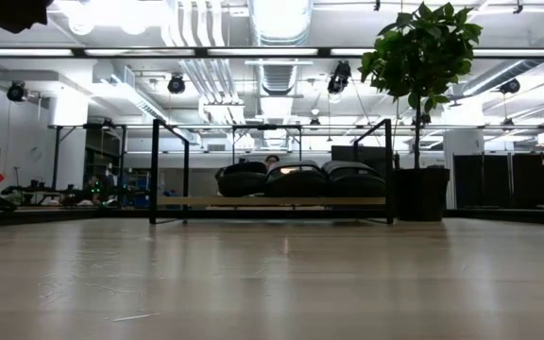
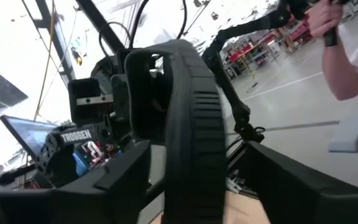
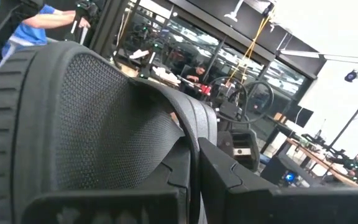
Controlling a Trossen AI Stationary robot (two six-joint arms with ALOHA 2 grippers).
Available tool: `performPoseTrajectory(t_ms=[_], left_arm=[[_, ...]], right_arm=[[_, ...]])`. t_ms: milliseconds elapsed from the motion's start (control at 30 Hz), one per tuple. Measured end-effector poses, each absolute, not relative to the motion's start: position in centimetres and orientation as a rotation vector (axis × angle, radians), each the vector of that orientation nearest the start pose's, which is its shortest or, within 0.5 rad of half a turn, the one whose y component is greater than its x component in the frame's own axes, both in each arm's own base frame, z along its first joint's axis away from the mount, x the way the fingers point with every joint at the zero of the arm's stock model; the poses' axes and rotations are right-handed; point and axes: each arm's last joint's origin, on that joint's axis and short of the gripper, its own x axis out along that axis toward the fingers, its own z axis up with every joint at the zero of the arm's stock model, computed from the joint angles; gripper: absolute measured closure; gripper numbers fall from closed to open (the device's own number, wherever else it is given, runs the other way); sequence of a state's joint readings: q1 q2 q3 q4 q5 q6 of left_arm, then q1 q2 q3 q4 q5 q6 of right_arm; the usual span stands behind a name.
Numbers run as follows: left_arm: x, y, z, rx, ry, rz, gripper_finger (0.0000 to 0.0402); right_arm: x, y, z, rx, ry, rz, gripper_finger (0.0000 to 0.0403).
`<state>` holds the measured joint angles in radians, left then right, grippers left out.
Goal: Pick and place slides into the shelf
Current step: Put the black slides on the shelf
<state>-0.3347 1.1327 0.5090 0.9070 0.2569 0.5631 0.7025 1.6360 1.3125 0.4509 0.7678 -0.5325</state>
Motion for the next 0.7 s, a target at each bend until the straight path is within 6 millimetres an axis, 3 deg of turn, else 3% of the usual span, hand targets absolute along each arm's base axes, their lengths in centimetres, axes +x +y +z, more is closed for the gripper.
performPoseTrajectory(t_ms=[133, 300, 500, 700], left_arm=[[22.2, -8.5, 27.5, 0.530, -0.433, -0.477, 0.0125], [22.6, -8.6, 27.5, 0.531, -0.427, -0.473, 0.0136], [22.5, -8.6, 27.6, 0.530, -0.437, -0.471, 0.0199], [22.5, -8.6, 27.6, 0.551, -0.446, -0.464, 0.0295]], right_arm=[[30.0, 22.8, 35.7, -0.447, -0.074, -0.087, 0.0394], [30.2, 22.6, 35.7, -0.453, -0.069, -0.093, 0.0394], [30.7, 21.9, 35.6, -0.457, -0.061, -0.116, 0.0394], [31.2, 21.2, 35.5, -0.463, -0.052, -0.121, 0.0394]])
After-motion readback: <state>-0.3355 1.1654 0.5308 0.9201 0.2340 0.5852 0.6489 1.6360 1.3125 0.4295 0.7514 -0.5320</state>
